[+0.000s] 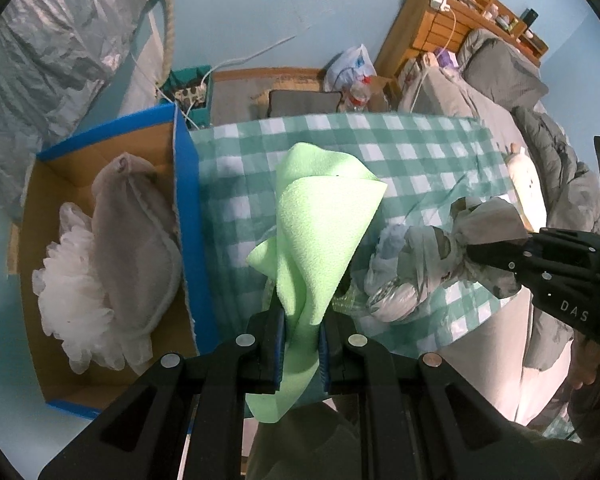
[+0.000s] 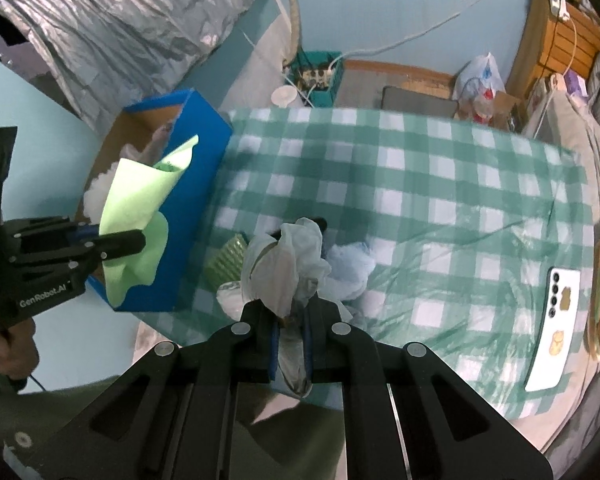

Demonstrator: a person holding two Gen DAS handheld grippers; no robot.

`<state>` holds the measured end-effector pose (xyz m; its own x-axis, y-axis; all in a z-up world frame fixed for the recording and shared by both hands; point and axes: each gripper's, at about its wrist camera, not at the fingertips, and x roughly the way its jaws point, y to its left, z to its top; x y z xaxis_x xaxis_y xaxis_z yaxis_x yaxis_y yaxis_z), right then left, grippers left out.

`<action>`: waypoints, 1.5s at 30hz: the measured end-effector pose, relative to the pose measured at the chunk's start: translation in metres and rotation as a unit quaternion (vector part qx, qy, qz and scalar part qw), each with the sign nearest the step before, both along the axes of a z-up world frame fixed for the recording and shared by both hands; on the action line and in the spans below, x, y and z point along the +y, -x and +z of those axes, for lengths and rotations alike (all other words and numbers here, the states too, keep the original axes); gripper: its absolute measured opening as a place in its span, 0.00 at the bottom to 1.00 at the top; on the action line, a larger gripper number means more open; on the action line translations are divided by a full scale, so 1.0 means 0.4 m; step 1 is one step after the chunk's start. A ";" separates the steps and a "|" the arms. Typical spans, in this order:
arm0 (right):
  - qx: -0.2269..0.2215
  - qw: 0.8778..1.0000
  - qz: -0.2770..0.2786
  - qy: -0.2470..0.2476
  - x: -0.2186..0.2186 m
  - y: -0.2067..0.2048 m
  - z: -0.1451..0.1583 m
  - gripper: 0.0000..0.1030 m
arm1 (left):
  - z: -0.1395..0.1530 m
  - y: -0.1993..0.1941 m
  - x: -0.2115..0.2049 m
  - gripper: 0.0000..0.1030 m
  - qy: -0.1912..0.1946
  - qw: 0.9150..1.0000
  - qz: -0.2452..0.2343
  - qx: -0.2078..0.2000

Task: Organize soft objects
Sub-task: 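Carry the green cloth and white bag over the cardboard box with both grippers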

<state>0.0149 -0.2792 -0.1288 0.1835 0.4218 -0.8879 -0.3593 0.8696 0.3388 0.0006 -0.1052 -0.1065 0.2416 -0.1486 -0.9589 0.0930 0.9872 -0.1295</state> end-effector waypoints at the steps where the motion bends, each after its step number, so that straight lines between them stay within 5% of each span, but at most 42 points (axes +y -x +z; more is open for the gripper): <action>1: -0.004 1.000 0.001 -0.001 0.002 -0.005 0.009 0.07 | 0.008 -0.001 0.003 0.13 0.001 1.000 0.003 -0.003; 22: -0.044 0.998 0.042 -0.024 0.096 -0.053 0.117 0.07 | 0.087 0.018 0.123 0.13 0.014 0.996 0.076 -0.036; 45: -0.071 0.987 0.137 -0.044 0.356 -0.078 0.175 0.07 | 0.101 0.063 0.330 0.13 0.004 0.986 0.160 -0.046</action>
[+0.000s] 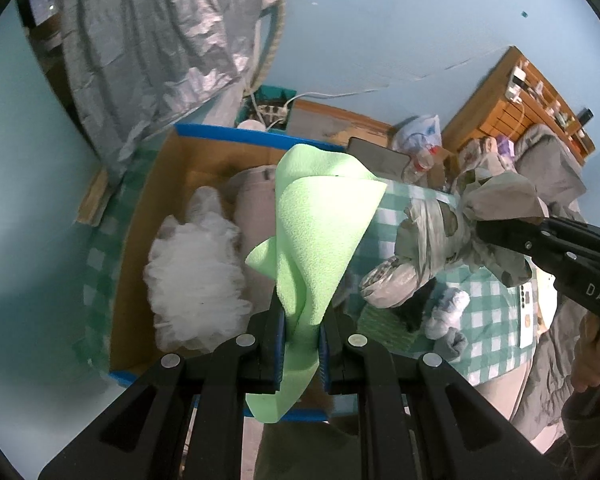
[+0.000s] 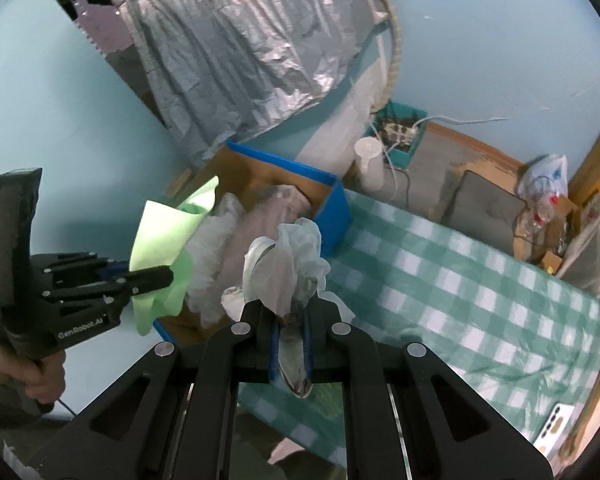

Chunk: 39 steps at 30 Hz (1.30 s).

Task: Organize soft objects
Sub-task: 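Carry the green cloth and white bag over the cardboard box with both grippers, then open both grippers to drop the cloth and bag into the box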

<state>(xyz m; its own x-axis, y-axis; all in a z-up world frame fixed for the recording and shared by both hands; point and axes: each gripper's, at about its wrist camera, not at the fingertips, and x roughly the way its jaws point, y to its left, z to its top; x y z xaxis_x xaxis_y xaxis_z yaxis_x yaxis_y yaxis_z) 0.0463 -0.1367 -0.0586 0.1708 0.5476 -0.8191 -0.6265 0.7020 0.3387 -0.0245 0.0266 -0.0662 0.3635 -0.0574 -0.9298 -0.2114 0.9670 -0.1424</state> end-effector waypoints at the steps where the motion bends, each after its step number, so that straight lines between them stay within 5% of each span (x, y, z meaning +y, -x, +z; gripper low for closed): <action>1: 0.000 1.000 0.007 0.000 0.018 0.000 -0.001 0.07 | -0.002 0.002 0.009 0.13 0.000 1.000 0.003 0.000; 17: 0.019 0.998 0.058 0.011 0.194 -0.005 -0.049 0.07 | -0.049 -0.058 0.133 0.13 -0.006 1.000 0.015 0.008; 36: 0.029 0.998 0.040 0.046 0.347 -0.088 -0.153 0.11 | -0.163 -0.150 0.196 0.13 -0.001 0.999 0.019 0.044; 38: 0.027 0.998 0.033 0.050 0.348 -0.092 -0.157 0.14 | -0.168 -0.156 0.201 0.19 0.003 0.999 0.021 0.047; 39: 0.026 0.998 0.030 0.053 0.349 -0.094 -0.159 0.16 | -0.169 -0.158 0.203 0.31 0.001 0.998 0.023 0.050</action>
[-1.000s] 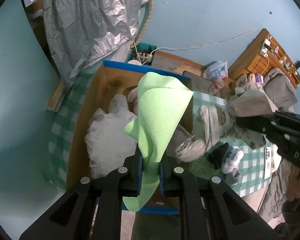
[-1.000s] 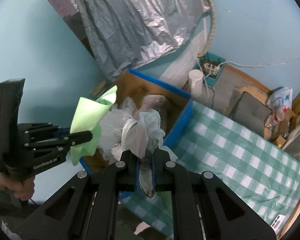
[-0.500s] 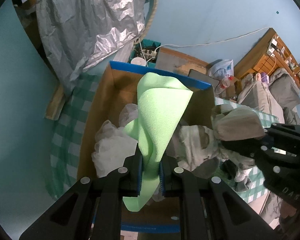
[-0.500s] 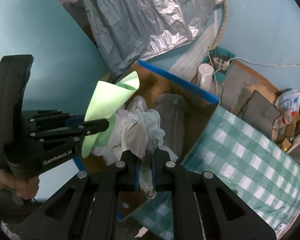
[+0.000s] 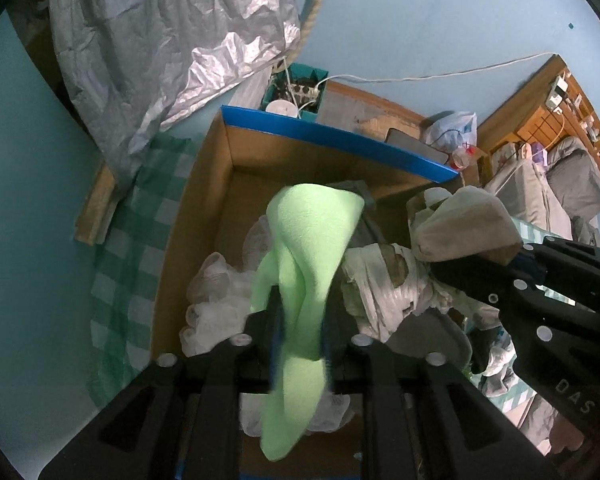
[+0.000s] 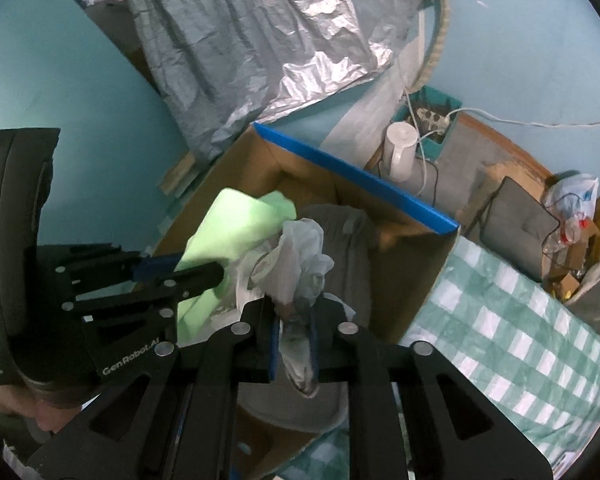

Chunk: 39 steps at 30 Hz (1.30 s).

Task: Organize soft objects
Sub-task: 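Open both grippers to drop the cloth and bag into the box, then move both grippers back over the table toward the socks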

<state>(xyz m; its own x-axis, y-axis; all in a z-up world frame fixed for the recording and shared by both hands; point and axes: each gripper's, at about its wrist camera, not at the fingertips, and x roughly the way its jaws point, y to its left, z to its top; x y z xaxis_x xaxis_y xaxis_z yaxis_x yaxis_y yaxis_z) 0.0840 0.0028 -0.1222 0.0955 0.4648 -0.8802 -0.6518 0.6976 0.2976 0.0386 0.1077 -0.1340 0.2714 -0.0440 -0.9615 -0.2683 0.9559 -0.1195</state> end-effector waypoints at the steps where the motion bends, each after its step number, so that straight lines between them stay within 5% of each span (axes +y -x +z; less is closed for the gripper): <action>1: -0.001 1.000 -0.005 0.004 -0.001 -0.003 -0.003 0.24 | 0.003 0.003 0.000 0.36 -0.004 1.000 0.001 -0.002; 4: -0.010 1.000 -0.017 0.007 -0.008 -0.007 0.001 0.46 | 0.016 0.010 0.000 0.48 -0.012 1.000 -0.001 -0.010; 7: -0.014 0.999 -0.031 0.006 -0.021 -0.011 0.007 0.54 | 0.028 0.019 0.006 0.59 -0.014 1.000 0.002 -0.014; 21: -0.013 0.998 -0.054 -0.002 -0.102 0.017 0.034 0.56 | 0.083 0.070 -0.012 0.66 -0.010 0.999 0.009 -0.032; 39: -0.015 0.996 -0.092 0.008 -0.315 0.061 0.049 0.59 | 0.113 0.114 -0.177 0.67 -0.021 0.998 -0.044 -0.029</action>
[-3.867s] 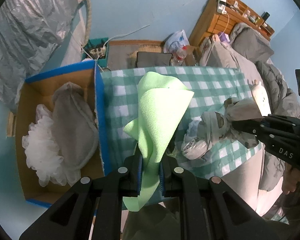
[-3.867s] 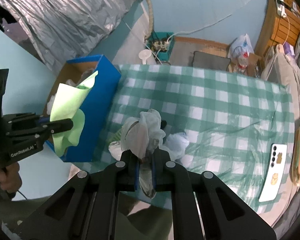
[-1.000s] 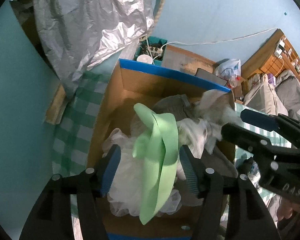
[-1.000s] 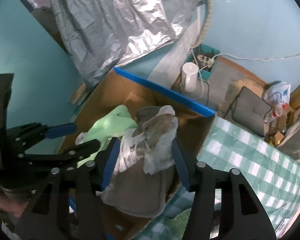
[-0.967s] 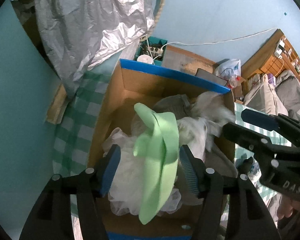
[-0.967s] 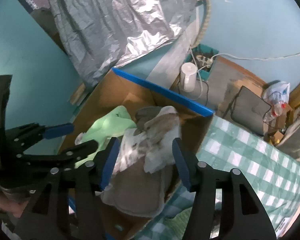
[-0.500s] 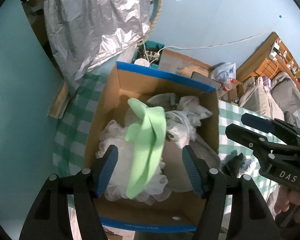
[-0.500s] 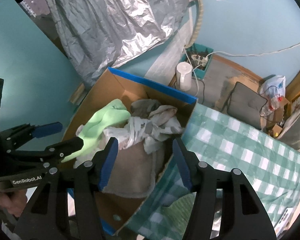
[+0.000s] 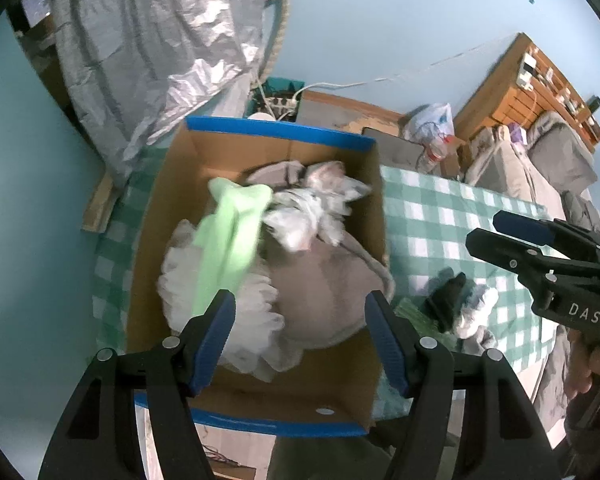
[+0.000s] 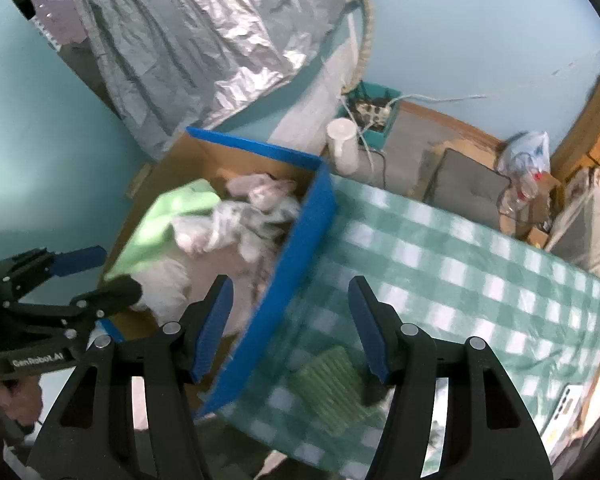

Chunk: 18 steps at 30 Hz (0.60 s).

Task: Organize soft objects
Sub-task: 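Move both grippers back over the table toward the socks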

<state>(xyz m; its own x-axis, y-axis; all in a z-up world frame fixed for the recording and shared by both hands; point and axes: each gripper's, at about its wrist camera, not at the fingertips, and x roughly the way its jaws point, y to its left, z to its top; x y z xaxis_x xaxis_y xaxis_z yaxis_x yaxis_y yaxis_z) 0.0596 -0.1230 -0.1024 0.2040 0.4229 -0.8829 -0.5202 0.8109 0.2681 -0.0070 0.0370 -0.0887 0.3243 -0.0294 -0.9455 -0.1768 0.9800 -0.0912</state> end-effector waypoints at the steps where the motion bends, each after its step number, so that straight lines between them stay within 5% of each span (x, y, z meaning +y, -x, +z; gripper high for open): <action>1: 0.002 1.000 -0.003 0.002 -0.017 0.002 -0.002 0.59 | -0.001 0.000 -0.011 0.67 0.000 1.000 -0.004 0.001; 18: 0.017 0.997 -0.071 0.031 -0.265 0.025 -0.025 0.59 | -0.001 -0.021 -0.184 0.67 -0.002 0.997 -0.072 0.003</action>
